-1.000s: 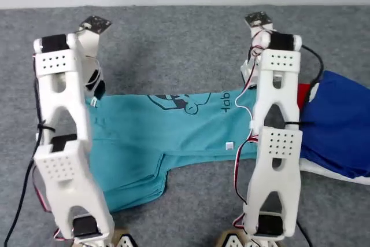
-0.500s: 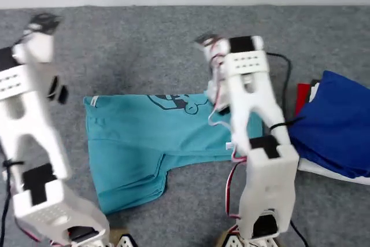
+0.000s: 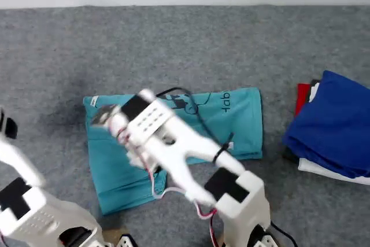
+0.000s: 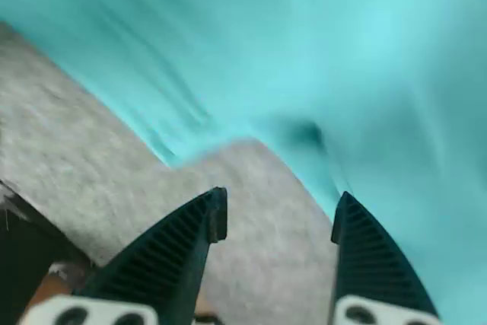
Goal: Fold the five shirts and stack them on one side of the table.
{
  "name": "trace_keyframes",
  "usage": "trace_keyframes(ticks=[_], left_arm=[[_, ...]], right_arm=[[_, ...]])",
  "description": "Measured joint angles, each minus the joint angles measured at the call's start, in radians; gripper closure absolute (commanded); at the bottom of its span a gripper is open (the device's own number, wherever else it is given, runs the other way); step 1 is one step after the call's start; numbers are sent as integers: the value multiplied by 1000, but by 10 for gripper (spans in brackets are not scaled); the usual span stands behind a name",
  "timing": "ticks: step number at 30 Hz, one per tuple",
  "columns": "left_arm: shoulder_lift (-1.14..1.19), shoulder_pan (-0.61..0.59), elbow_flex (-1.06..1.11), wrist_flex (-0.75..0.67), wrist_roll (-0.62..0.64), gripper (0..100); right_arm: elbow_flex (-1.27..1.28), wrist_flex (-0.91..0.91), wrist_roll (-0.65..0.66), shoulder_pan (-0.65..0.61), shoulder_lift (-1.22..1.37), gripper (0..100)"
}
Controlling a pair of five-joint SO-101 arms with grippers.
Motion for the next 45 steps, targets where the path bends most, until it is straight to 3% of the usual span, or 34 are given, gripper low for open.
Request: trace_keyframes(ticks=[11, 21, 26, 33, 39, 45], left_arm=[[0, -28, 0, 0, -18, 852], [0, -28, 0, 0, -18, 852], [0, -28, 0, 0, -18, 852], [0, -28, 0, 0, -18, 852], [0, -28, 0, 0, -18, 852], [0, -28, 0, 0, -18, 852]], right_arm=[[0, -163, -3, -219, 83, 786], [0, -288, -3, -224, 199, 790], [0, -299, -3, -224, 215, 894], [-2, -302, -3, -222, 215, 903], [-55, -255, 11, -196, 216, 986], [-106, -140, 40, -192, 216, 988]])
